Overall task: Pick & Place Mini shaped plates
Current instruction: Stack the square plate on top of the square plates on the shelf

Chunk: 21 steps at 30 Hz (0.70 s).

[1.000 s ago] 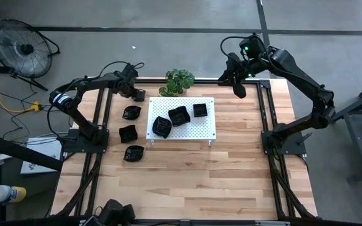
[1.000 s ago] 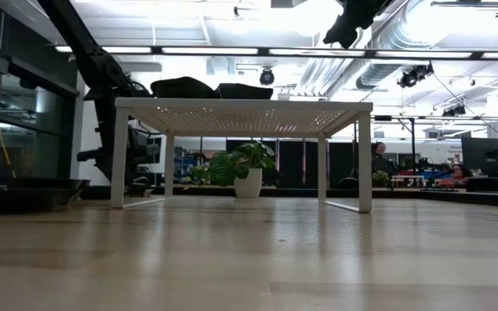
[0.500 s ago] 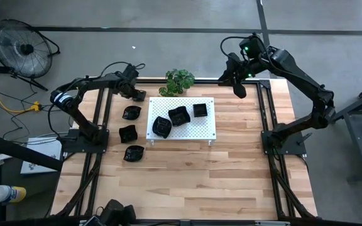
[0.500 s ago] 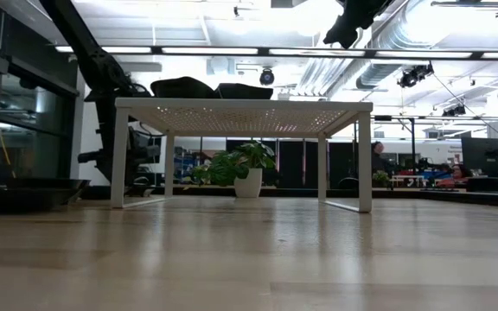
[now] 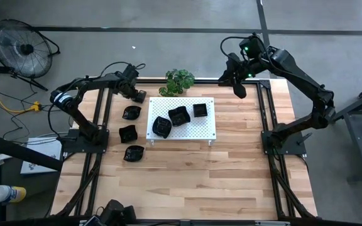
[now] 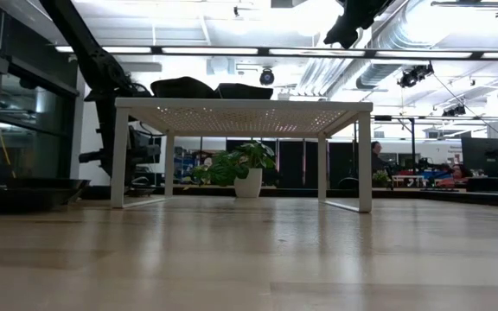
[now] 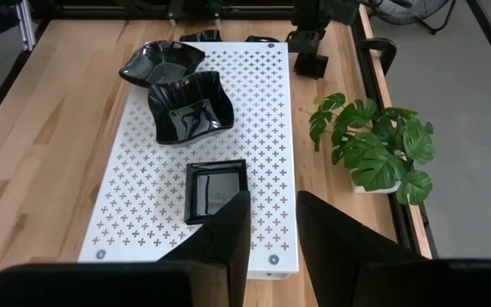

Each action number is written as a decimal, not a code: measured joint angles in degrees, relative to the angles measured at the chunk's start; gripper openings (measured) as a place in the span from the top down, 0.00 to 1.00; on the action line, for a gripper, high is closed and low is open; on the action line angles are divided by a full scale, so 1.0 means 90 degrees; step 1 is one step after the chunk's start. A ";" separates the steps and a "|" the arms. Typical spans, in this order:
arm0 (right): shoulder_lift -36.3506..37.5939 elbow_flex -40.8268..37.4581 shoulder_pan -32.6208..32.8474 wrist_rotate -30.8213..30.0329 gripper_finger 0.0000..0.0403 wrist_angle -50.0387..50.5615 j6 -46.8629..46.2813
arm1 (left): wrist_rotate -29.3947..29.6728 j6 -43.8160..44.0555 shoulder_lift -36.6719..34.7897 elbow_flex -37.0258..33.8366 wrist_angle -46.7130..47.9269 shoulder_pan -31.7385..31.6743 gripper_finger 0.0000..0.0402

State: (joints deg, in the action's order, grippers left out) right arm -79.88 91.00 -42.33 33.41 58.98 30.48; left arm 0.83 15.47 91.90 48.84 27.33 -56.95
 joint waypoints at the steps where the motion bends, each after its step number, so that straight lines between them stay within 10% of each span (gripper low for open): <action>1: 0.0000 0.0000 0.0000 0.0000 0.77 0.0009 0.0000 | 0.0002 -0.0020 -0.0002 0.0000 0.0000 0.0000 0.97; 21: 0.0000 0.0000 0.0000 -0.0002 0.77 0.0036 0.0002 | 0.0584 -0.0857 -0.0768 -0.0001 -0.0065 -0.0002 1.00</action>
State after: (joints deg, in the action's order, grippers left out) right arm -79.88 91.00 -42.33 33.39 59.31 30.50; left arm 6.09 7.76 84.99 48.83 26.75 -56.97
